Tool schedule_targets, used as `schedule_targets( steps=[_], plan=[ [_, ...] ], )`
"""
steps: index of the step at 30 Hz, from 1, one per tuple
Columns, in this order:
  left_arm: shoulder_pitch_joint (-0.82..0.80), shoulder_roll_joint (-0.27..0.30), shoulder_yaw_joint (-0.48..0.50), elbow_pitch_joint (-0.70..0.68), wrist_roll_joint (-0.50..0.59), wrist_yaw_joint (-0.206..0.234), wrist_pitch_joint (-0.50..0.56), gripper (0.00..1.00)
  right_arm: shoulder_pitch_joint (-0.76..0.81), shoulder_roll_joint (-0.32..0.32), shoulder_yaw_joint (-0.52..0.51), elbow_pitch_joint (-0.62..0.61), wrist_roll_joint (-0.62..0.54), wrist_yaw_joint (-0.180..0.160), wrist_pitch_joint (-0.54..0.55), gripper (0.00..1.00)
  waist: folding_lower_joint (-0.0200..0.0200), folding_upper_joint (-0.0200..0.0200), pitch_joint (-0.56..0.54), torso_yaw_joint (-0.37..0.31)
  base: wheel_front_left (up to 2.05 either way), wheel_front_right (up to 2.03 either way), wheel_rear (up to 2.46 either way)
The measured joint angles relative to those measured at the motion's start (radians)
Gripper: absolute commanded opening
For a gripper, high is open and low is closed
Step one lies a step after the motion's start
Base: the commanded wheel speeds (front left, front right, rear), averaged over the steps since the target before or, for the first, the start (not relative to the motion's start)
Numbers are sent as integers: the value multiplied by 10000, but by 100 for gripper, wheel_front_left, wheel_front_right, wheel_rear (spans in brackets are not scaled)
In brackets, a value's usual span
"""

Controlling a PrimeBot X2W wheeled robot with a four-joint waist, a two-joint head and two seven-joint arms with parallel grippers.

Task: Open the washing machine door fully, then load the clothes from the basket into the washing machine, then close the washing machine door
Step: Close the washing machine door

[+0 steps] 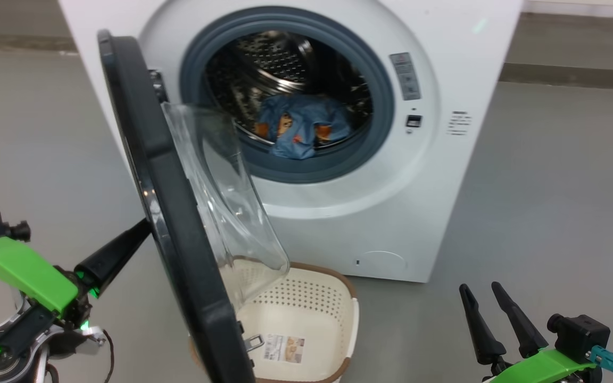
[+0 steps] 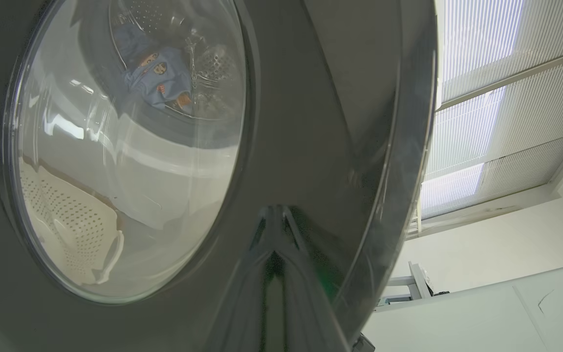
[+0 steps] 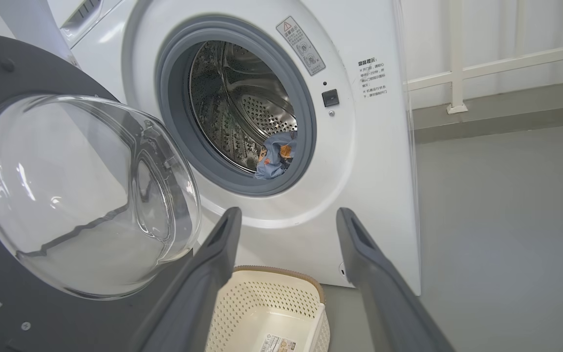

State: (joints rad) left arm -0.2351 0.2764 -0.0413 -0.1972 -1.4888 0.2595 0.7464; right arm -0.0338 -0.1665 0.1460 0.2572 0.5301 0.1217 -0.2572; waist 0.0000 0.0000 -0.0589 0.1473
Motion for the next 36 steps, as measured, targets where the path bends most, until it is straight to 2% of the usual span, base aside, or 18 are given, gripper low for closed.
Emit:
schedule_targets(
  steps=[17, 25, 36],
  plan=[
    [-83, -378, -163, 401, 184, -274, -454, 0, -2, -261, 6, 4, 10, 0, 0, 100, 0, 0, 67, -1600, 0, 0, 0],
    [-287, -640, -305, 679, 274, -414, -627, 0, -11, -297, 23, 2, 12, 0, 0, 100, 0, 0, 197, -1886, 0, 0, 0],
    [-414, -708, -318, 788, 332, -671, -717, 0, -18, -334, 12, 2, 29, 0, 0, 100, 0, 0, 333, -2052, 0, 0, 0]
  ],
)
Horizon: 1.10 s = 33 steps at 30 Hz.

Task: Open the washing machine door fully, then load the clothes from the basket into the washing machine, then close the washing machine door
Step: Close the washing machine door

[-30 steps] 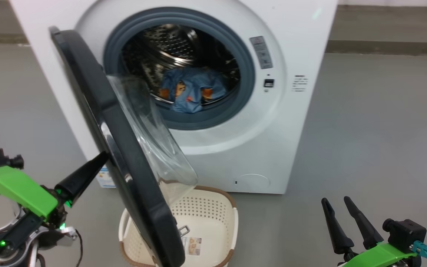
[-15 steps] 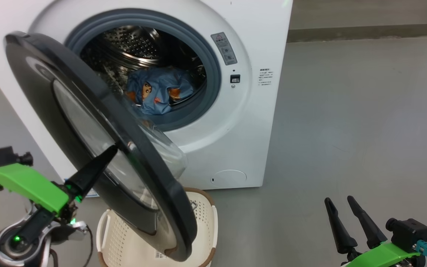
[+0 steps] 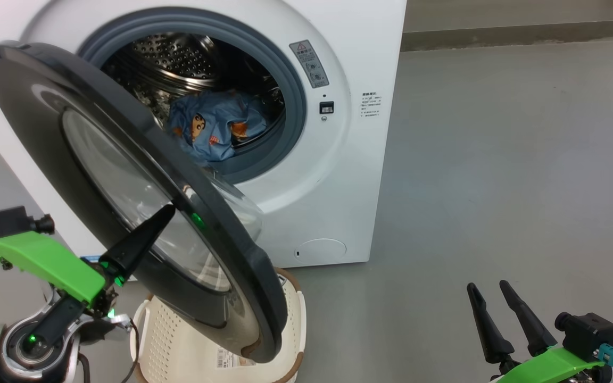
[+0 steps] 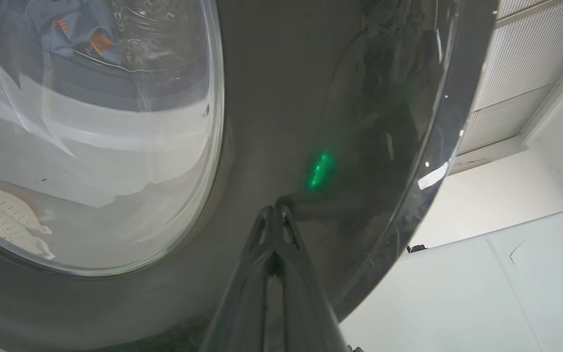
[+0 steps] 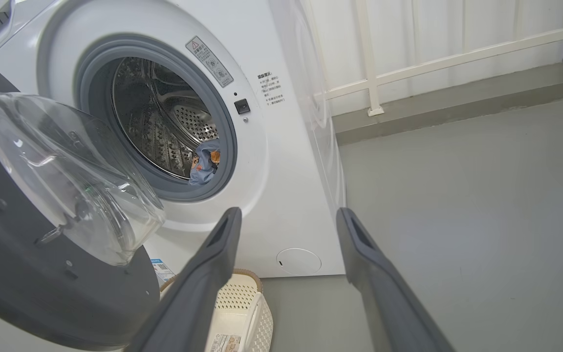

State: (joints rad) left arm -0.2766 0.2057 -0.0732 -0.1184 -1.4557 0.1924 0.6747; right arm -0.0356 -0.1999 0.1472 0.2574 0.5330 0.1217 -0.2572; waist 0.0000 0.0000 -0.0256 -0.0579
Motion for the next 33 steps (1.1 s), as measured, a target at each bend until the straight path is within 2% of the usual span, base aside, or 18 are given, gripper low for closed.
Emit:
schedule_targets(
  steps=[18, 19, 21, 22, 23, 24, 25, 29, 33],
  plan=[
    [-1, 25, -136, 107, 410, -268, -104, 0, 0, 4, 29, 88, 0, 0, 0, 100, 0, 0, -203, 417, 0, 0, 0],
    [9, 54, -151, 98, 468, -324, -146, 4, 0, 4, 33, 90, 0, 0, 0, 100, 0, 0, -220, 430, 0, 0, 0],
    [13, 58, -134, 63, 466, -378, -196, 30, 0, 4, 44, 102, 0, 0, 0, 100, 0, 0, -247, 440, 0, 0, 0],
    [17, 58, -125, 38, 493, -395, -276, 44, 0, 2, 50, 109, 0, 0, 0, 100, 0, 0, -255, 435, 0, 0, 0],
    [35, 58, -94, 6, 539, -407, -353, 64, 0, 0, 58, 113, 0, 0, 0, 100, 0, 0, -261, 425, 0, 0, 0],
    [65, 52, -35, -17, 543, -447, -437, 92, 0, -2, 67, 115, 0, 0, 0, 100, 0, 0, -269, 411, 0, 0, 0],
    [98, 58, 31, -44, 543, -462, -493, 100, 0, -2, 75, 117, 0, 0, 0, 100, 0, 0, -278, 392, 0, 0, 0],
    [478, 38, 228, -251, 596, -610, -821, 100, 1, -25, 81, 125, 2, 0, 2, 100, 0, 0, -316, 311, 0, 0, 0],
    [889, 27, 366, -443, 913, -957, -1246, 100, 1, -52, 77, 136, 2, 0, 0, 100, 0, 0, -341, 252, 0, 0, 0]
  ],
)
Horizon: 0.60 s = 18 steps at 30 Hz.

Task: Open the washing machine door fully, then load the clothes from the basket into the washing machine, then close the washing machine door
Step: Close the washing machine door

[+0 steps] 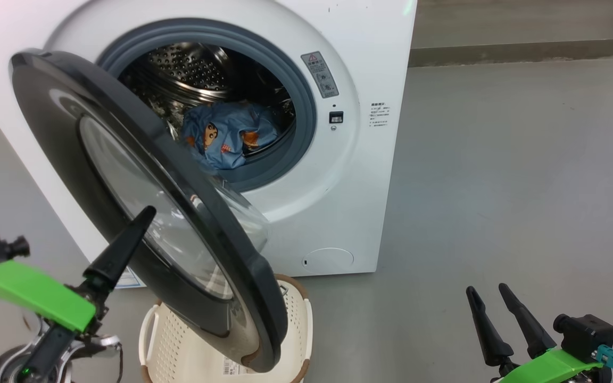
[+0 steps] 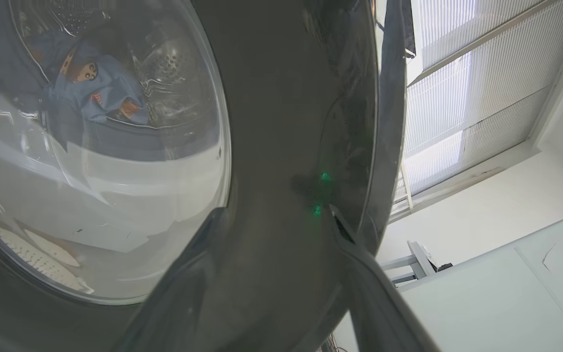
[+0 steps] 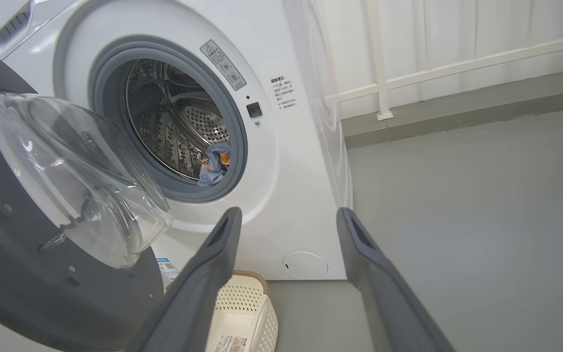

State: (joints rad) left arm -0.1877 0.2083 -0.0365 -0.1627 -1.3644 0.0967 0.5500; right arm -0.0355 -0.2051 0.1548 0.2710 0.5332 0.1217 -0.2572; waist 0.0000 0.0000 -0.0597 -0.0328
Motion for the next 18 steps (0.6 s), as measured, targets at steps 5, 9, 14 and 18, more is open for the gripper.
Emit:
schedule_targets(
  steps=[5, 9, 14, 18],
  plan=[
    [548, 17, 10, -23, 805, -514, -757, 100, 0, -2, -10, 4, 0, 0, 0, 100, 0, 0, 19, -24, 0, 0, 0],
    [936, 25, -61, -4, 1952, -1170, -1827, 100, -2, -56, -13, 0, 0, 0, 0, 100, 0, 0, 53, -45, 0, 0, 0],
    [1544, -176, -276, 140, 3409, -1549, -3344, 100, -10, -155, -52, -10, 0, 0, 0, 100, -1, 0, 79, -78, 0, 0, 0],
    [1891, -165, -337, 347, 4694, -1639, -4489, 100, -12, -155, -54, -21, -2, 0, 0, 100, 0, 1, 80, -96, 0, 0, 0]
  ],
)
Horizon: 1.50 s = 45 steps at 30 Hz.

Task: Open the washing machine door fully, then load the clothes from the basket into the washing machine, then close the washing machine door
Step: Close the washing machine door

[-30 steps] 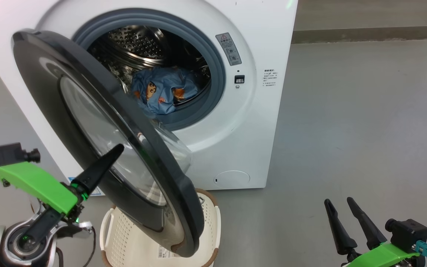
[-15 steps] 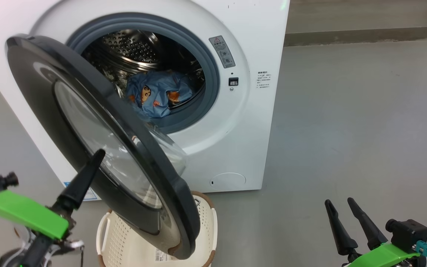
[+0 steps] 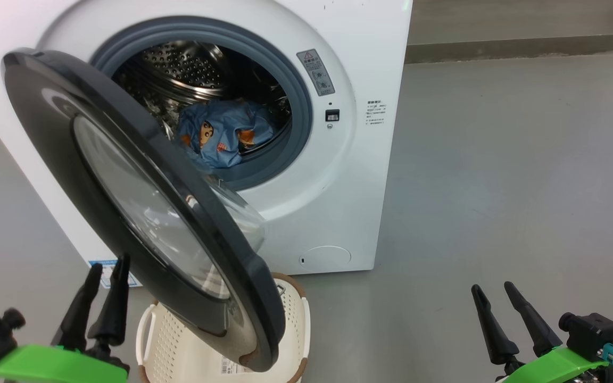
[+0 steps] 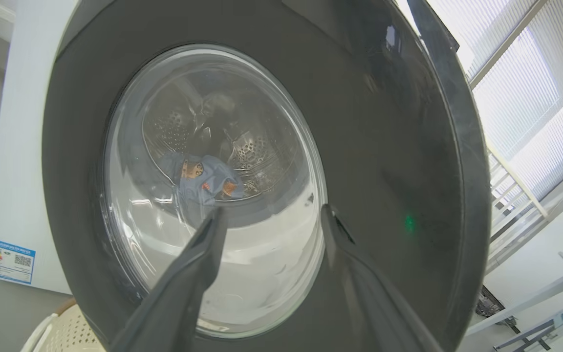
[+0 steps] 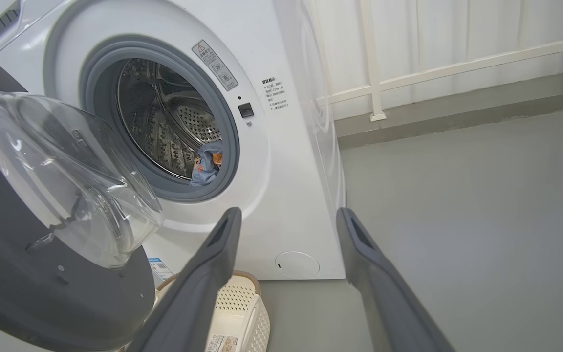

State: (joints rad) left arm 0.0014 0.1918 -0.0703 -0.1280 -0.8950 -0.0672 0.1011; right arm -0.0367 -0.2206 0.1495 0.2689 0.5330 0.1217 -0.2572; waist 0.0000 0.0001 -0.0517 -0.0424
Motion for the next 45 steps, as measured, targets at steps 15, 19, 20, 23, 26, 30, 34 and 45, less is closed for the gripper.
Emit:
schedule_targets(
  steps=[15, 19, 20, 23, 26, 30, 34, 45],
  plan=[
    [776, -90, -704, 1620, 2341, -268, -2901, 100, -1, -10, -25, -65, -2, 0, 0, 100, 0, -1, 28, 52, 0, 0, 0],
    [801, -46, -811, 1900, 3072, -247, -3262, 100, -2, -27, -29, -69, -2, 0, 0, 100, 0, -1, 34, 77, 0, 0, 0],
    [801, -23, -869, 1977, 3453, -219, -3340, 100, -2, -36, -33, -75, -2, 0, 0, 100, 0, -1, 38, 90, 0, 0, 0],
    [802, -374, -800, 2090, 3588, -173, -3459, 100, -2, -42, -31, -84, -2, 0, 0, 100, -1, 0, 53, 124, 0, 0, 0],
    [801, -385, -757, 2211, 4161, -127, -3505, 100, -2, -81, -25, -84, -2, 0, 0, 100, -1, 0, 62, 147, 0, 0, 0],
    [802, -491, -435, 2148, 4869, -65, -3507, 100, -6, -161, -29, -82, -4, 0, 0, 100, 0, 0, 70, 165, 0, 0, 0],
    [820, -750, -251, 2132, 5469, -65, -3507, 100, -6, -190, -31, -84, -31, 0, 0, 100, 0, -1, 65, 168, 0, 0, 0],
    [970, -1135, 136, 2197, 6138, -236, -3507, 100, -6, -222, -56, -82, -33, 0, 0, 100, 0, 0, 72, 195, 0, 0, 0]
  ],
)
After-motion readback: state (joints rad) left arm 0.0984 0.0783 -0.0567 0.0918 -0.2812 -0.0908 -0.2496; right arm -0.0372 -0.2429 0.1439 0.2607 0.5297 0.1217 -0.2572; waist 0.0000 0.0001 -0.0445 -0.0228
